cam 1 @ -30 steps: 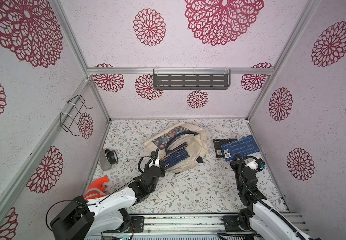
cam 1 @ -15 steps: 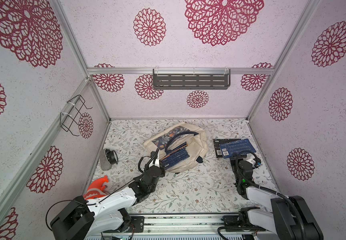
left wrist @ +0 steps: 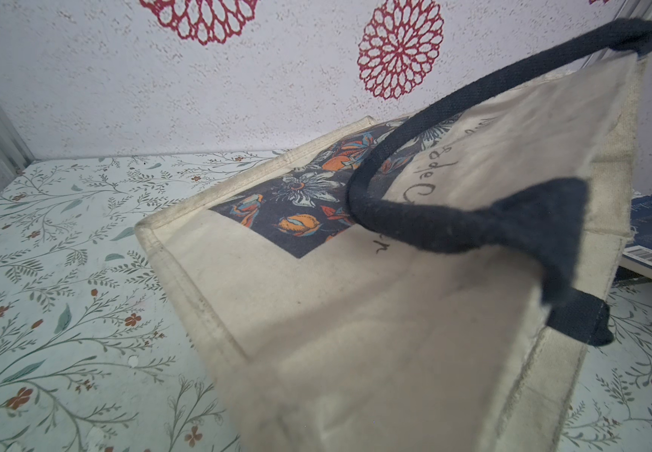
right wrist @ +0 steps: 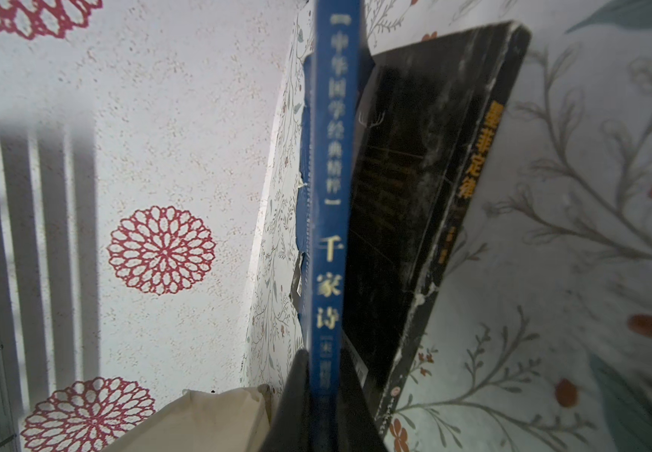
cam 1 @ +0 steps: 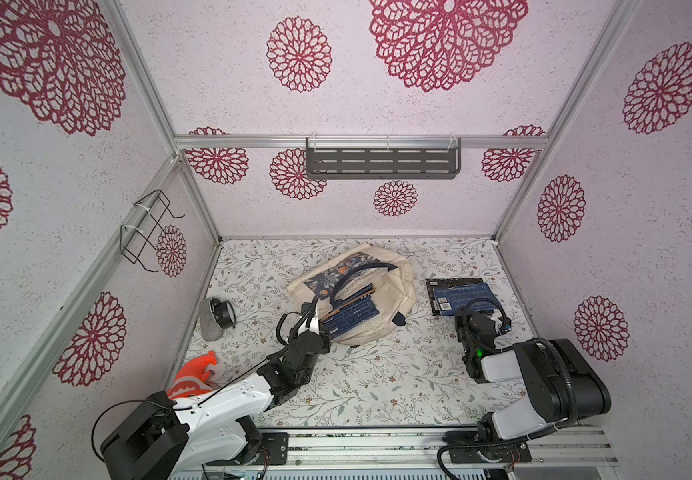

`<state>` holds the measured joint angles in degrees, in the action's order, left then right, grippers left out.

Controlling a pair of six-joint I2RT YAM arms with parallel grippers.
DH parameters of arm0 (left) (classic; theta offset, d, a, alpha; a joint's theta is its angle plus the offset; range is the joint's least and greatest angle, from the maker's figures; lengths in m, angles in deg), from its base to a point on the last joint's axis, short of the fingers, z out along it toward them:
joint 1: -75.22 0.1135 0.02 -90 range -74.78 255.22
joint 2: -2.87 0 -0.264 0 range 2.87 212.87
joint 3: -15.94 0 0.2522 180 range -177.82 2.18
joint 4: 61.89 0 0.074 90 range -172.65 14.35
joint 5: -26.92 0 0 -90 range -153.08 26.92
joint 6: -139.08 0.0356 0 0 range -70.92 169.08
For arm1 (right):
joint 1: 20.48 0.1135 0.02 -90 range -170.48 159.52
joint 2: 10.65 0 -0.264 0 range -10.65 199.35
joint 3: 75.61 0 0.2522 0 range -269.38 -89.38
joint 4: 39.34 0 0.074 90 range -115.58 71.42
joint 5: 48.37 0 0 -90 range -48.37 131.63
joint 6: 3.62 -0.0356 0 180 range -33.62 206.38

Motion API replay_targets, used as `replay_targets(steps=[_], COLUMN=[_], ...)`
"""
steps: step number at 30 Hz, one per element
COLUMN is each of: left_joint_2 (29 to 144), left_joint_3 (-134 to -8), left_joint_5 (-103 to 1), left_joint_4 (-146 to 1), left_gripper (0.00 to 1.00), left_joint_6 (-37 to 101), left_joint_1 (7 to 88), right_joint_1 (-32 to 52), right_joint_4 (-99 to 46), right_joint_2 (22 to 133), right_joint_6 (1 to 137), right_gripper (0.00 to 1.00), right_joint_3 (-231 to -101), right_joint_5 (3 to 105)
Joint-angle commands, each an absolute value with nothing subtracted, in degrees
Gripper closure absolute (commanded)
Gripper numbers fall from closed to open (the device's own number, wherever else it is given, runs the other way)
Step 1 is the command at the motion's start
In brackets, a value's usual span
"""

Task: Take out the books from the canvas bag
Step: Place the book on the book.

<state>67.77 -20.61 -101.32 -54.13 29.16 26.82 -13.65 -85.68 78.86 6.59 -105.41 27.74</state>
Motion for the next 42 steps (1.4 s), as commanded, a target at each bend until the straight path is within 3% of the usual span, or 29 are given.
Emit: replay_targets(steps=[1,3,20,42], left_joint_2=[67.6,67.6,67.7,67.9], left_joint_3=[-22.4,-22.4,-22.7,-23.0], left_joint_5=[-102.1,-102.0,-101.7,-101.5], left_joint_4=[-53.4,-53.3,-53.8,-53.9], left_gripper=[1.0,1.0,1.0,1.0], left_joint_6=[30.1,30.2,30.3,30.4], left_joint_1=[26.3,26.3,26.2,26.2], right_joint_1=[-14.2,-14.4,-14.9,-16.1], right_joint_4=[-88.5,-86.5,-78.4,-65.9], right_joint_2=[80.1,81.0,78.7,78.7], right_joint_6=[5.2,3.5,1.6,10.0], right_gripper=[0.99,0.9,0.43,0.35], right_joint_3=[-108.1,-108.9,-109.5,-116.2], right_joint_5=[28.9,29.8,33.3,35.8])
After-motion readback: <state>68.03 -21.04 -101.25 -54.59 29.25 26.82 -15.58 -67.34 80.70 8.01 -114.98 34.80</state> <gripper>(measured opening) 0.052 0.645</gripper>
